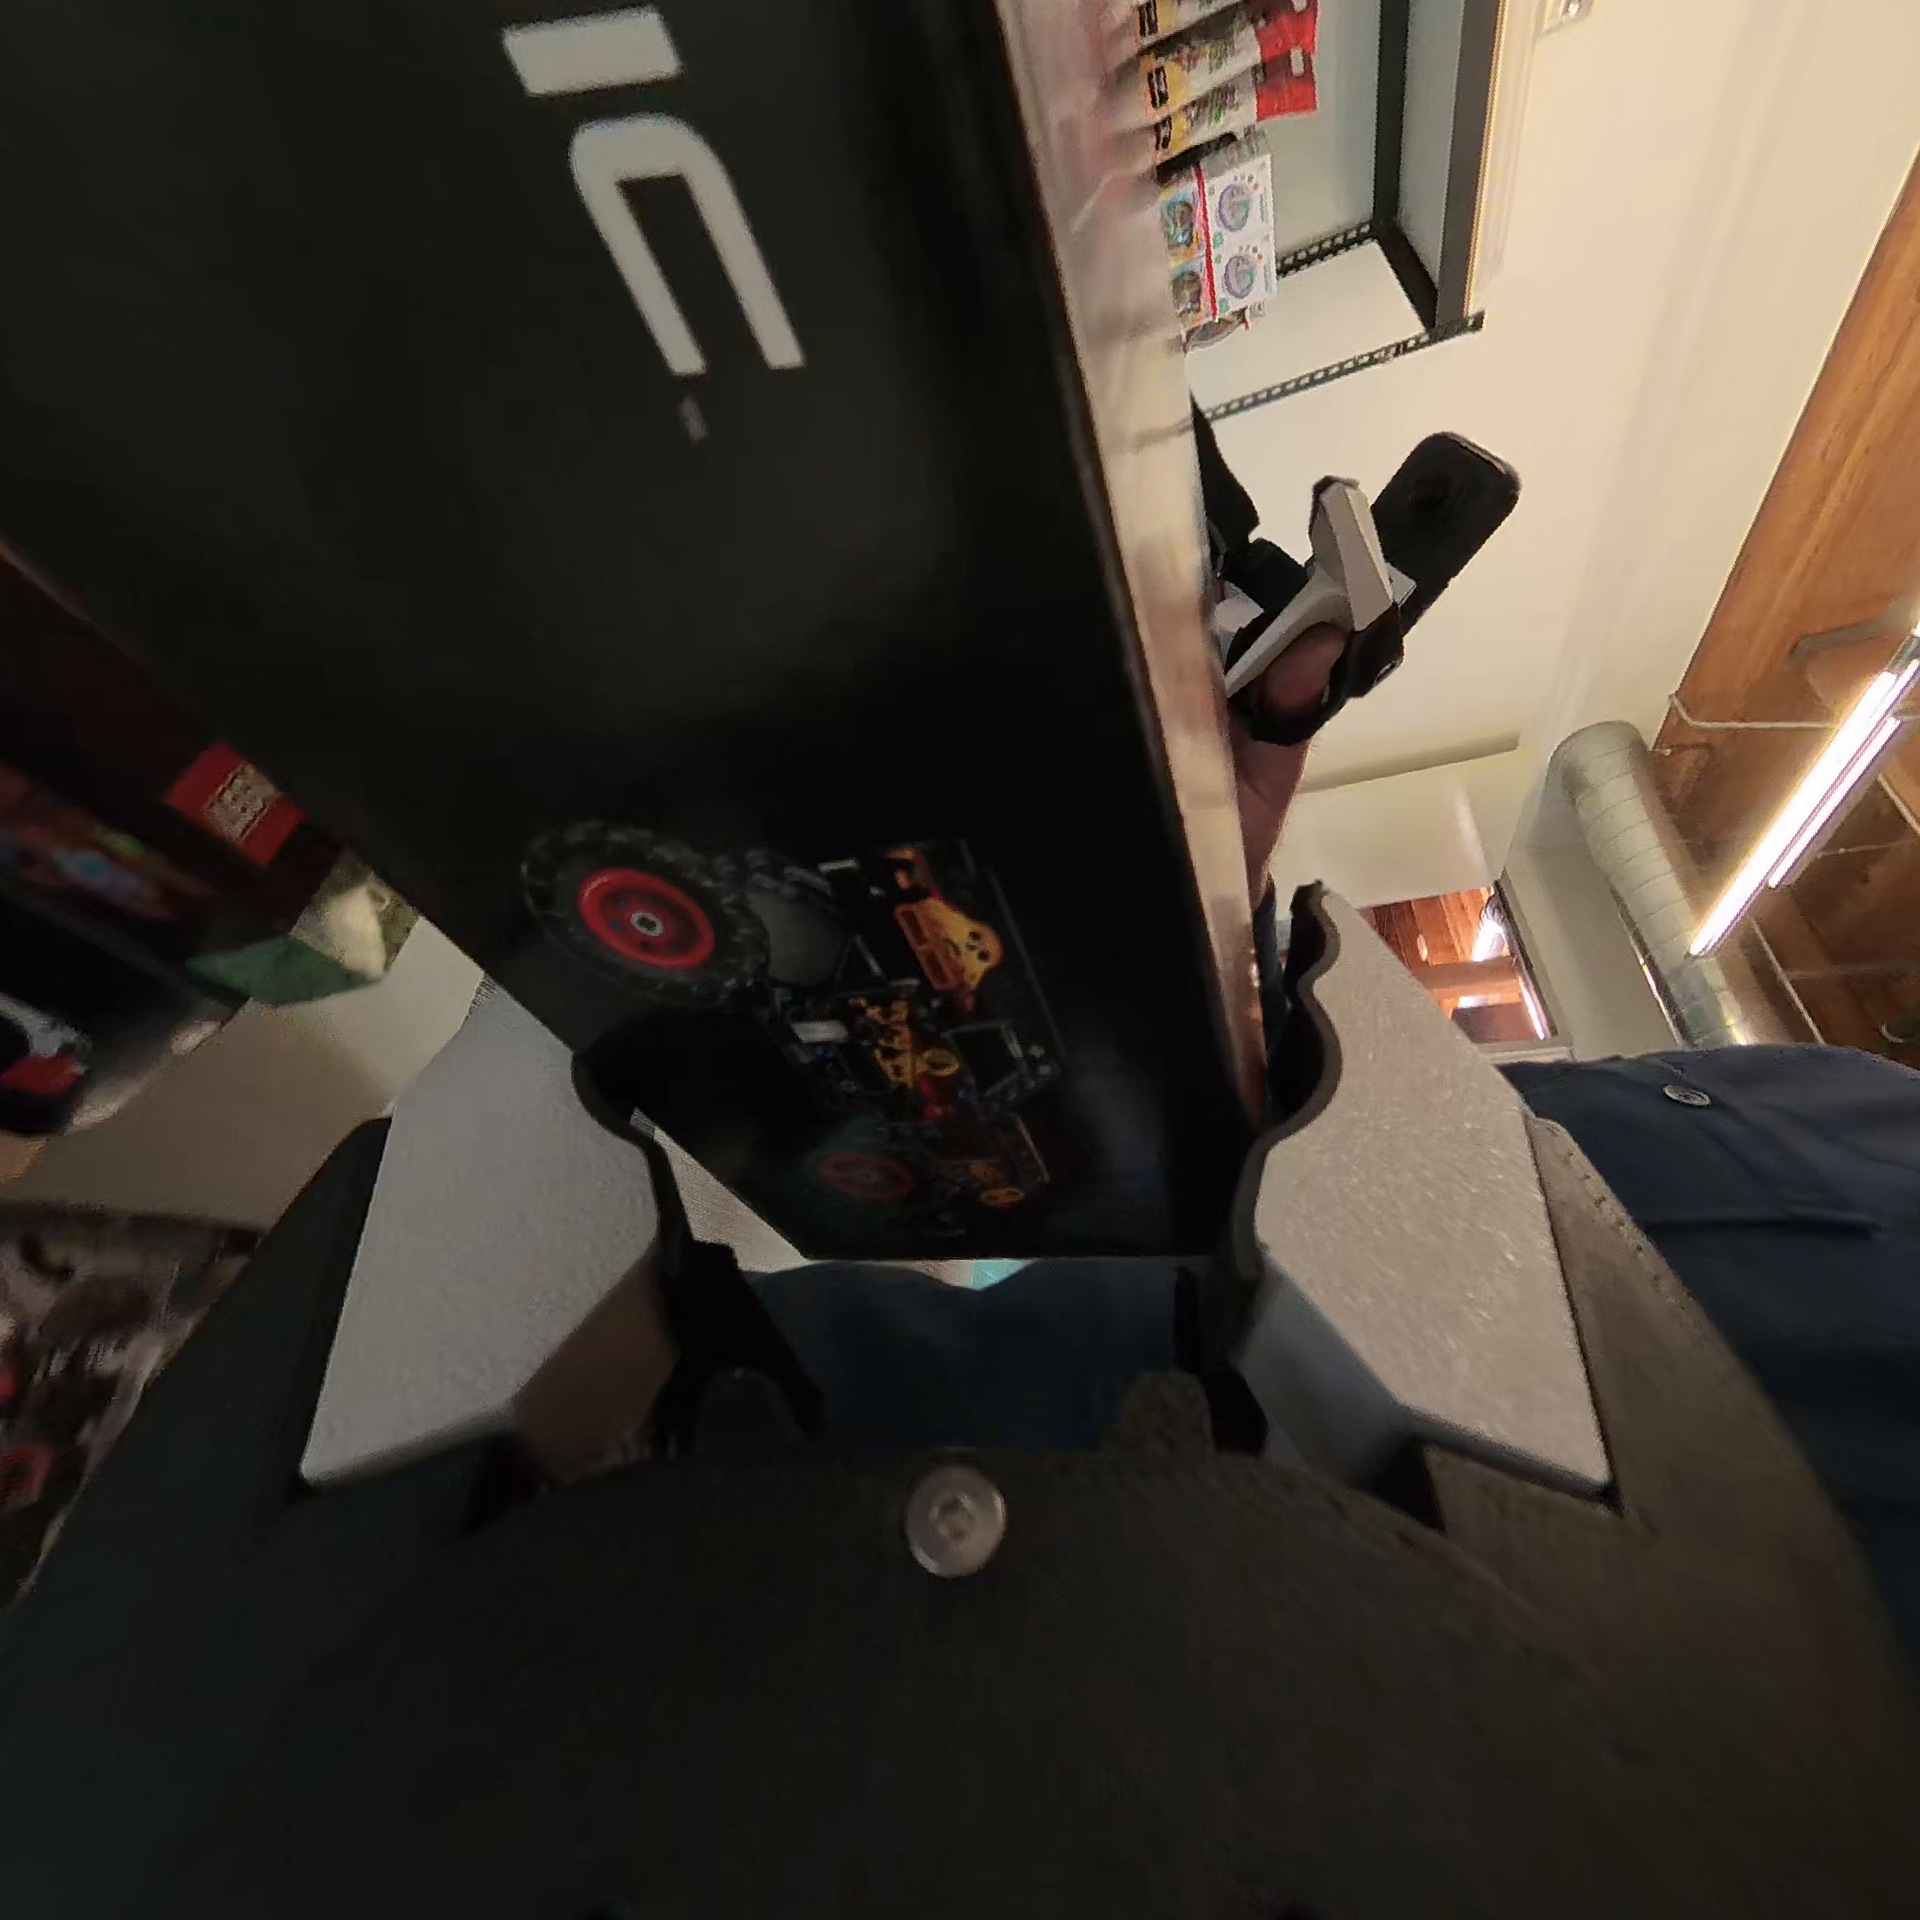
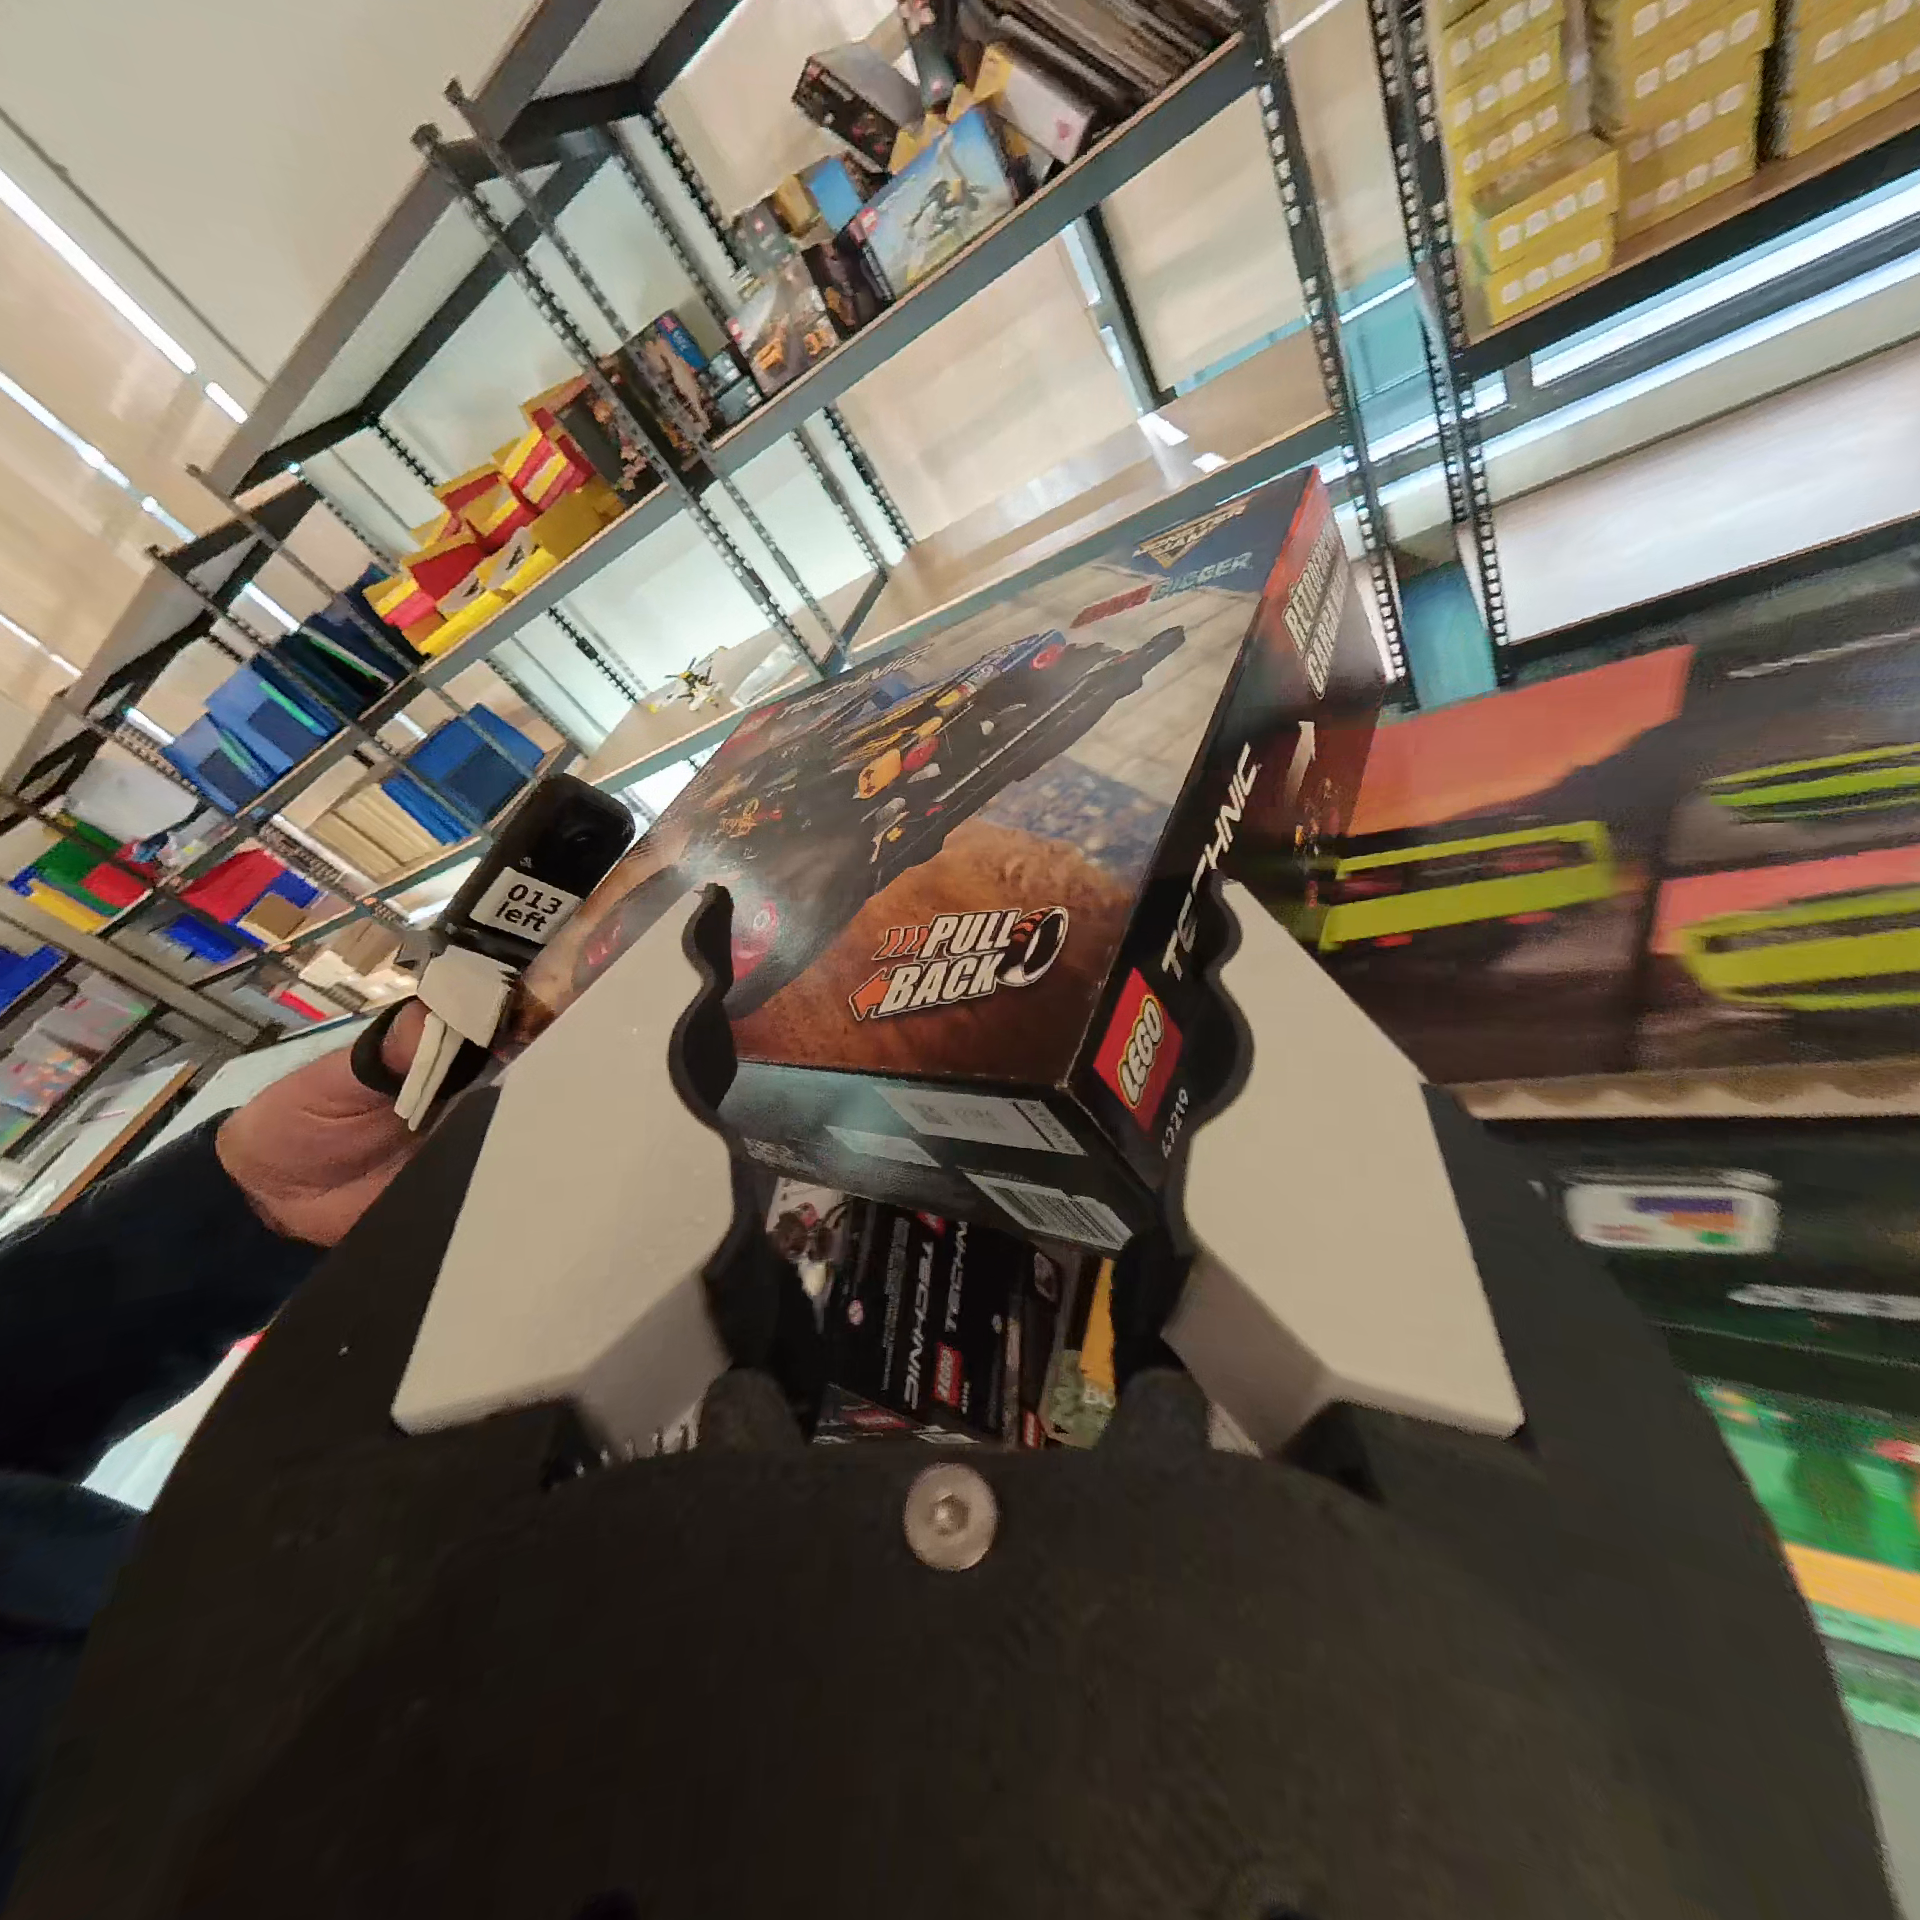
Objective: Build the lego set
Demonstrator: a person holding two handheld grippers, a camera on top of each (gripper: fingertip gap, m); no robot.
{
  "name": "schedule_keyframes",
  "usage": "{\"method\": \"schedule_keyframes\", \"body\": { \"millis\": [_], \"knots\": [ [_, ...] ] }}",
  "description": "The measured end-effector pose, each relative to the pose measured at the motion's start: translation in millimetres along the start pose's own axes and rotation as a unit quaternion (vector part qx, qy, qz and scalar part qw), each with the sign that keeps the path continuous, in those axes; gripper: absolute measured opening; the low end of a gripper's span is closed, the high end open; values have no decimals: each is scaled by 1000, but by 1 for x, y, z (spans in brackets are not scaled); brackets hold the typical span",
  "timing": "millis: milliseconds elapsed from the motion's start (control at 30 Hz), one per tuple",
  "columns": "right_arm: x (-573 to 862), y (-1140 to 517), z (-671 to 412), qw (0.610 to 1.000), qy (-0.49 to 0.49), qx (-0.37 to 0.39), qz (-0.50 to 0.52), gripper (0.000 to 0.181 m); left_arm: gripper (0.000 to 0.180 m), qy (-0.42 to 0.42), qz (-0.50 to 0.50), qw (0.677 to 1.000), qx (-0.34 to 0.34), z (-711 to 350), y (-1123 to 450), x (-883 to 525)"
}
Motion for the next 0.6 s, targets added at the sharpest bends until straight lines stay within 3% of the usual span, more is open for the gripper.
{"method": "schedule_keyframes", "body": {
  "millis": [300,600],
  "knots": [
    [-76,-53,58,994,15,-54,-89,89,122,-1,-53,997,55,55,95,11],
    [-97,-80,172,977,11,-178,-114,93,123,59,-106,990,68,155,150,-9]
  ]
}}
Point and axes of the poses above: each gripper's, where its closed fingertips meet, y back along the fingers, z out of its underside, x = y × z across the jaws, the point moved 1 cm from there along y, back along the fingers, and after that the axes turned 12 degrees about -y, right-handed, at the moved point
